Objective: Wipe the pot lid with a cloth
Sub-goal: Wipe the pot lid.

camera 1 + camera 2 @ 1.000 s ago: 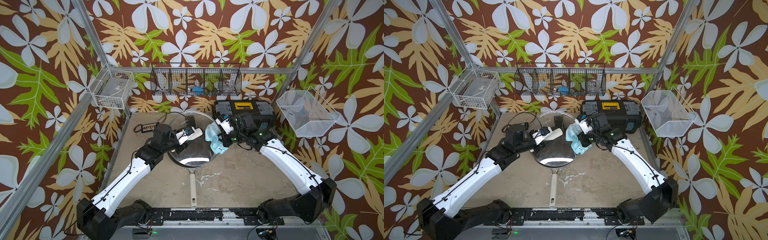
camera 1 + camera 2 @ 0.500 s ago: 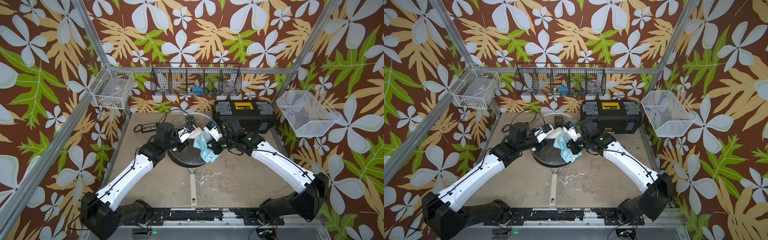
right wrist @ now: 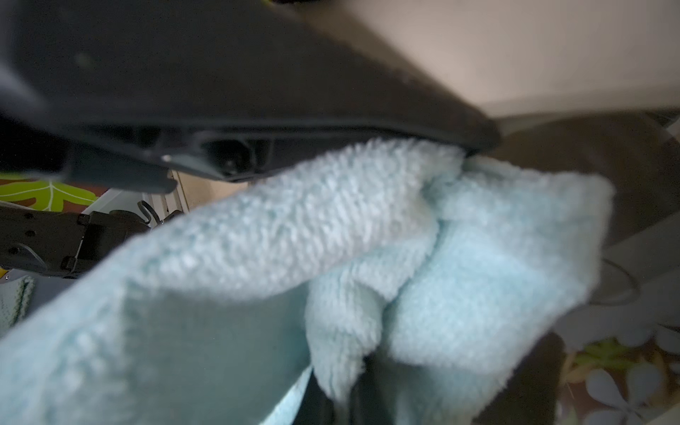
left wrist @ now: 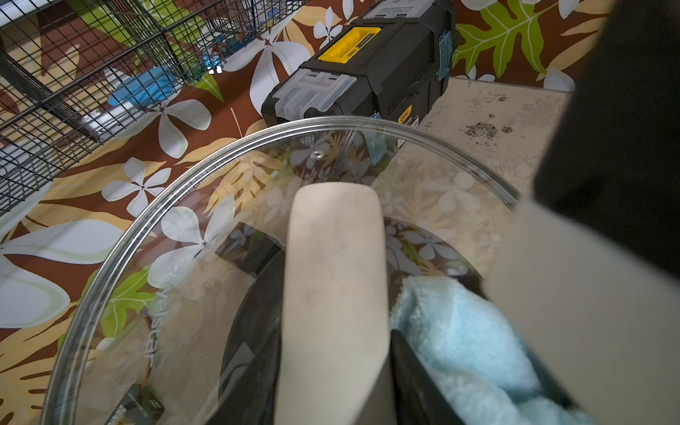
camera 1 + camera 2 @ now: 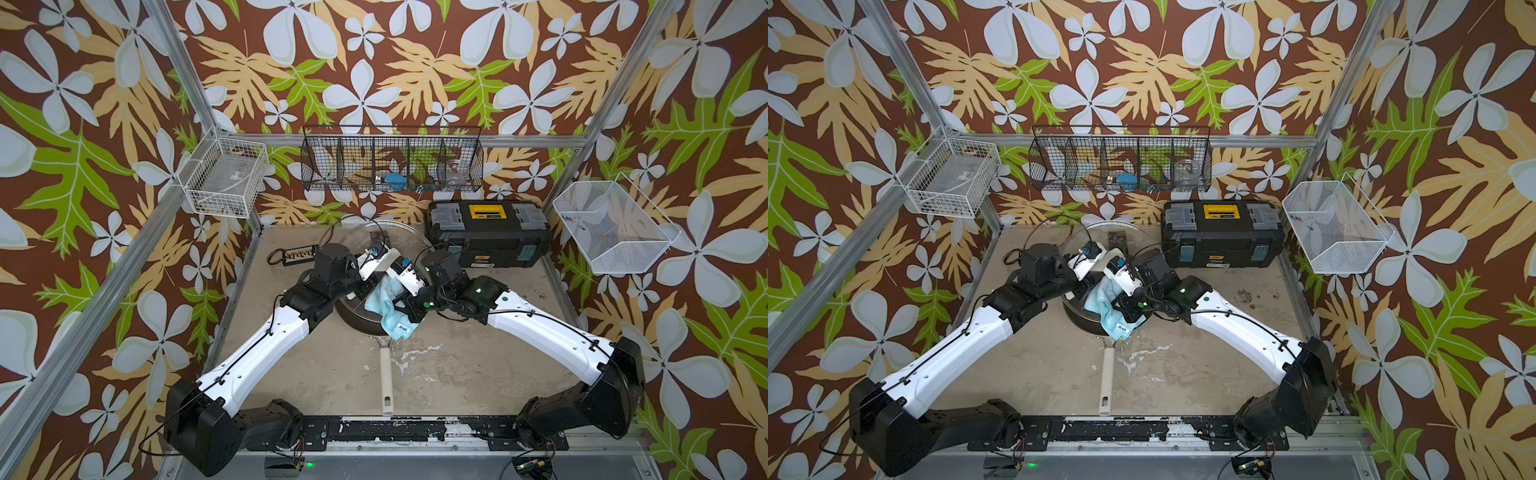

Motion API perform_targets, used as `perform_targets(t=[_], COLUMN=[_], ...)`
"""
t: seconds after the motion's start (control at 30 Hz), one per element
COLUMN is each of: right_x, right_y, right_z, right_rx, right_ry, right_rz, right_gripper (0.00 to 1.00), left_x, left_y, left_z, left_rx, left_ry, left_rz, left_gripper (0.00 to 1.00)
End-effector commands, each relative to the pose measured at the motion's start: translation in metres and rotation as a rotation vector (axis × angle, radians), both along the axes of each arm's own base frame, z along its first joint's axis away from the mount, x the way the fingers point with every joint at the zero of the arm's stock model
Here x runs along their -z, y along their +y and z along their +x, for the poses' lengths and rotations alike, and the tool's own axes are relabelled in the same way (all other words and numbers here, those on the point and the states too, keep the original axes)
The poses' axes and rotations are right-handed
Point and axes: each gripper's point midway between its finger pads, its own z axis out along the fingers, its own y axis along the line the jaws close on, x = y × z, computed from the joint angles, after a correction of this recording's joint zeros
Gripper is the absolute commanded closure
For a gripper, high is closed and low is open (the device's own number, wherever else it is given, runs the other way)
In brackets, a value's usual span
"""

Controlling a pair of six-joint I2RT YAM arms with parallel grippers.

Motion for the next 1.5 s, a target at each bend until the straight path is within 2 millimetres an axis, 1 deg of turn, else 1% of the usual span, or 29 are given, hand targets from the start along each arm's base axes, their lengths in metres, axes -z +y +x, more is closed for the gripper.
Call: perform_targets(t=[0.0,0.33,0.5,0.77,1.03,1.17,1.23,1.33,1.47], right_x=[-0.005,-0.006,-0.009,-0.019,-0.02,-0.018,-0.015,-0.011,-0.002], right_y=[0.006,0.0,-0.014,-0.055,-0.1,-0.126,-0.142,-0.16,-0.179], right_z=[0.002,0.008,0.018,0.047,0.08,0.093,0.097,0.097,0.09], right_rx=[-0.001,0.026,0.059,0.144,0.242,0.306,0.35,0.403,0.455], right_ry=[-0.006,-0.028,-0.036,-0.055,-0.065,-0.068,-0.077,-0.092,-0.095], right_rz=[0.027,-0.003,-0.009,-0.018,-0.056,-0.083,-0.123,-0.176,-0.227], right_gripper=[1.0,1.0,1.0,1.0,1.0,1.0,1.0,1.0,1.0], left_x=[-0.068,-0.061,-0.059,-0.056,-0.058,-0.054,-0.053,-0.049,-0.034], left_y=[-0.01,-0.007,-0.006,-0.003,0.0,0.004,0.005,0.008,0.014], left_z=[0.012,0.01,0.005,-0.001,-0.009,-0.01,-0.01,-0.006,0.007], left_rx=[0.005,-0.009,-0.007,-0.006,-0.001,-0.019,-0.035,-0.077,-0.17], left_ry=[-0.206,-0.18,-0.172,-0.165,-0.163,-0.142,-0.123,-0.087,-0.023], left_rz=[-0.167,-0.173,-0.181,-0.188,-0.196,-0.195,-0.21,-0.241,-0.271], left_gripper=[1.0,1.0,1.0,1.0,1.0,1.0,1.0,1.0,1.0])
